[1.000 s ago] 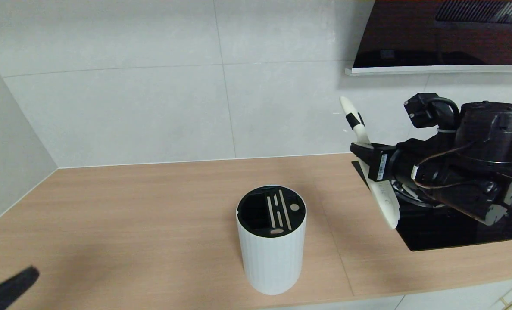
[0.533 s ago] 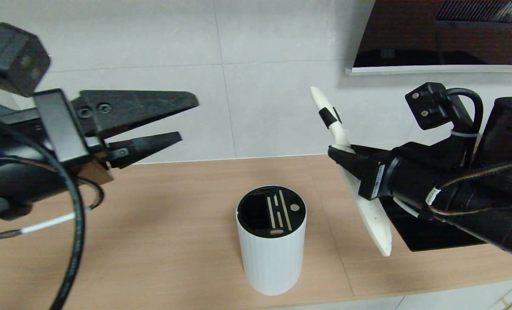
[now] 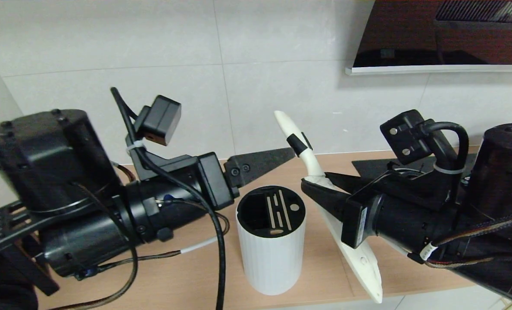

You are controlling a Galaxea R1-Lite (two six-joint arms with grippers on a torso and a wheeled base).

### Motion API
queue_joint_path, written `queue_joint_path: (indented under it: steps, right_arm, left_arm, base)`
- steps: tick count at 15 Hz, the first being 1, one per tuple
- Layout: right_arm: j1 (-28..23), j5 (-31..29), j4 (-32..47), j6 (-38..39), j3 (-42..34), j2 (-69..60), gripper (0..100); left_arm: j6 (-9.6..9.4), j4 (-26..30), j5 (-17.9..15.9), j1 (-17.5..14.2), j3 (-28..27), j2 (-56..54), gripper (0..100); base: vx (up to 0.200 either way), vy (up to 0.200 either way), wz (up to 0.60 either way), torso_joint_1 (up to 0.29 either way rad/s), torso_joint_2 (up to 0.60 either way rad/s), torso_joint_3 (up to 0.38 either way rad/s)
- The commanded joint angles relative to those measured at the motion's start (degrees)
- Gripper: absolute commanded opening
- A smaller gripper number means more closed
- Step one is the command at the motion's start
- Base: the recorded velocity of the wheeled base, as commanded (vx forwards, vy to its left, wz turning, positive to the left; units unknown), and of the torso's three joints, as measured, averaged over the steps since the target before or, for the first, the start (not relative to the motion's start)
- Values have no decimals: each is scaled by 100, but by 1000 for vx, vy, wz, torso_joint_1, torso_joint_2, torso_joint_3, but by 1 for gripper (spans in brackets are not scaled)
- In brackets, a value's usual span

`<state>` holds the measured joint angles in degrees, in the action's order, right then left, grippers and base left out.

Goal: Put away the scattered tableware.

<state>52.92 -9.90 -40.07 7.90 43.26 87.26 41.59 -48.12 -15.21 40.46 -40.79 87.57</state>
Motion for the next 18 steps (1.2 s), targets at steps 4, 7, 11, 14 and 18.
queue_joint_path:
  steps: [4,7,11,14,18]
  right_arm:
    - [131,-3,-10,-8,-37,107,0]
    - [166,6,-10,1,-116,133,0]
    - [359,32,-10,-8,-213,133,0]
    - [412,32,-10,-8,-240,133,0]
    - [553,32,-1,-17,-319,142,0]
  left_arm:
    - [-2,-172,405,252,-69,516,100]
    - [-2,-251,405,331,-69,525,100]
    - [15,-251,414,340,-113,648,100]
    - [24,-330,423,340,-113,736,100]
    - [24,-497,590,340,-113,832,100]
  base:
    - [0,0,0,0,0,0]
    - [0,0,0,0,0,0]
    - [0,0,0,0,0,0]
    - [0,0,0,0,0,0]
    - [0,0,0,0,0,0]
